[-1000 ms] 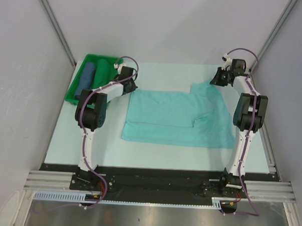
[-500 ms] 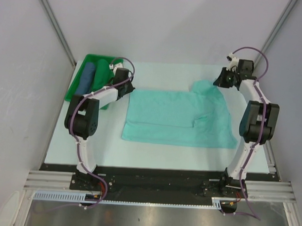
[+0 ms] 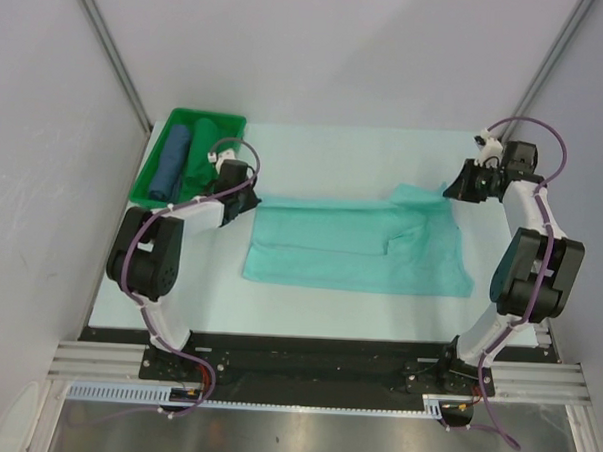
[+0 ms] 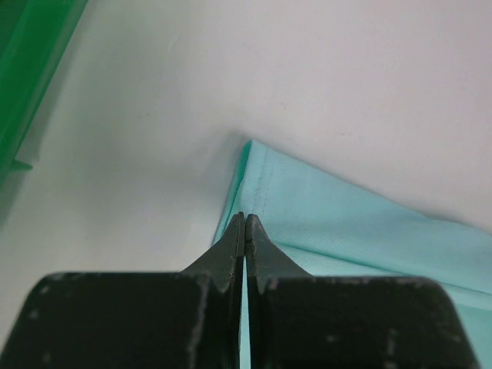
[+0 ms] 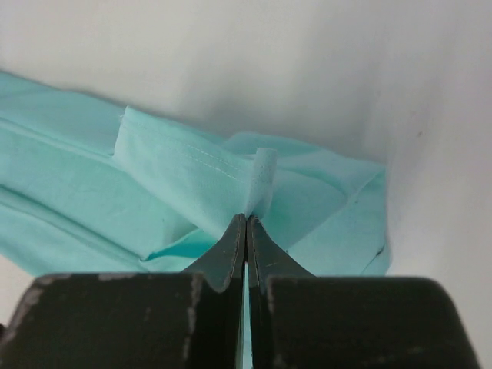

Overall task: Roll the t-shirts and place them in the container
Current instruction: Fold the T-shirt at the center of the board.

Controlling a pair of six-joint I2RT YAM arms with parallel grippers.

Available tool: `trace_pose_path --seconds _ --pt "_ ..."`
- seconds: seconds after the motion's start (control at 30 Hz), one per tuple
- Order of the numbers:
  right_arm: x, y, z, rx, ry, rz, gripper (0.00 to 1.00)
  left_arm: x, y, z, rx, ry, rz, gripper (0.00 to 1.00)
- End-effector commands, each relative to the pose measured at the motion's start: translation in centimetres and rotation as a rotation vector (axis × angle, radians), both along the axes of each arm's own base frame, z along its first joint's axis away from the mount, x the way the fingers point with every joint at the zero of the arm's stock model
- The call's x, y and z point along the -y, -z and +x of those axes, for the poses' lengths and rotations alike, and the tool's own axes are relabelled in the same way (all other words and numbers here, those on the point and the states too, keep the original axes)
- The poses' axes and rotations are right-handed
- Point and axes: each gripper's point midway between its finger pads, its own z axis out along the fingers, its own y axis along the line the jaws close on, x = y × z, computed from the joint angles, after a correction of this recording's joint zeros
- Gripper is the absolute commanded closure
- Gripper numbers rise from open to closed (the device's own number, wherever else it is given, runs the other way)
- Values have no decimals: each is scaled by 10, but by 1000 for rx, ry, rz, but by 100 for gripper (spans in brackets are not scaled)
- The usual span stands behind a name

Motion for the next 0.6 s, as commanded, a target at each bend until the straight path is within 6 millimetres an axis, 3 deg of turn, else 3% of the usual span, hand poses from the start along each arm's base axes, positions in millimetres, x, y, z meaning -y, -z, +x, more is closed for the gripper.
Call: trace_pose_path --seconds 0.0,0.27,0.57 --pt "-6 -15 -25 15 -66 -2 100 2 -31 -3 81 -16 -41 100" --pt "-11 -5 -53 -27 -112 -13 100 -1 -34 -18 80 -17 -33 100" --pt "-7 -13 -64 -2 -100 -39 100 0 -28 -42 66 -18 -36 100"
